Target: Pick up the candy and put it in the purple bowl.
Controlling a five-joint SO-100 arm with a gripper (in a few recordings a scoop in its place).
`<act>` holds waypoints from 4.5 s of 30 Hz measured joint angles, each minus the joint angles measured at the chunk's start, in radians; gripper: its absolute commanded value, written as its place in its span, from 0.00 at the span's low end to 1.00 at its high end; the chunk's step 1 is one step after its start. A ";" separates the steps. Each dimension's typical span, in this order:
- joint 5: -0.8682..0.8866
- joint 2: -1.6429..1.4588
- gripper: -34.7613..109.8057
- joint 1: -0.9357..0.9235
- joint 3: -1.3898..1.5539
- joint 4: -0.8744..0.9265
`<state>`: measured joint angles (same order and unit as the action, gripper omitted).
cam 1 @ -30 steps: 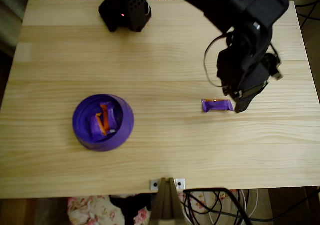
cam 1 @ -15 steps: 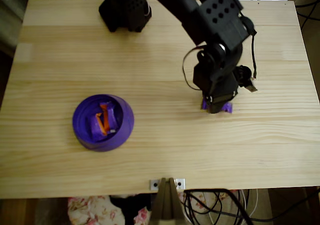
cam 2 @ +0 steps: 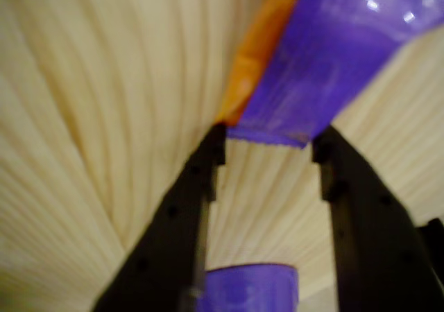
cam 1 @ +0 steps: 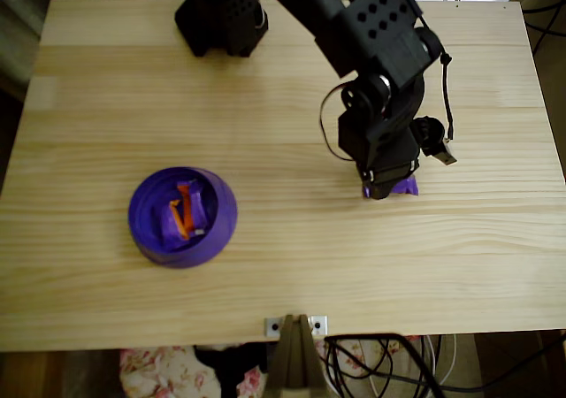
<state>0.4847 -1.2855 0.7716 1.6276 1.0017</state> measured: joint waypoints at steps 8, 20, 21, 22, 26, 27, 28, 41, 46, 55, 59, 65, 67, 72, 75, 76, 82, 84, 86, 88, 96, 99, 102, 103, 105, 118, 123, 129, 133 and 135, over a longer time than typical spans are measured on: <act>-0.029 0.014 0.45 0.021 -0.055 0.028; 0.011 0.087 0.42 0.061 -0.279 0.218; 0.012 0.091 0.42 0.069 -0.279 0.218; 0.015 0.100 0.42 0.075 -0.282 0.218; 0.043 0.135 0.43 0.091 -0.291 0.215; 0.048 0.141 0.43 0.091 -0.295 0.215; 0.049 0.144 0.44 0.091 -0.296 0.215; 0.051 0.198 0.43 0.097 -0.301 0.149; 0.032 0.199 0.31 0.091 -0.301 0.133; 0.005 0.129 0.30 0.074 -0.175 0.046; -0.009 0.103 0.30 0.066 -0.146 0.049; -0.061 0.058 0.29 0.037 -0.109 0.086; -0.074 0.040 0.29 0.028 -0.098 0.092; -0.072 -0.038 0.29 0.018 -0.032 0.092; -0.072 -0.071 0.28 0.018 0.006 0.077; -0.072 -0.078 0.28 0.018 0.014 0.069; -0.089 -0.080 0.47 0.021 -0.003 0.089; -0.114 -0.078 0.47 0.026 -0.061 0.158; -0.144 -0.078 0.47 0.040 -0.110 0.196; -0.181 -0.078 0.47 0.061 -0.150 0.218; -0.318 -0.077 0.49 0.167 -0.170 0.209; -0.325 -0.028 0.49 0.198 -0.173 0.189; -0.330 0.028 0.49 0.216 -0.181 0.179; -0.334 0.044 0.49 0.218 -0.193 0.178; -0.345 0.078 0.50 0.218 -0.218 0.166; -0.396 0.161 0.49 0.149 -0.261 0.181; -0.413 0.172 0.45 0.132 -0.275 0.181; -0.391 0.195 0.31 0.130 -0.290 0.181; -0.380 0.195 0.29 0.130 -0.291 0.169; -0.365 0.195 0.29 0.130 -0.290 0.163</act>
<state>0.1197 -1.0907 0.9020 1.3376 1.1643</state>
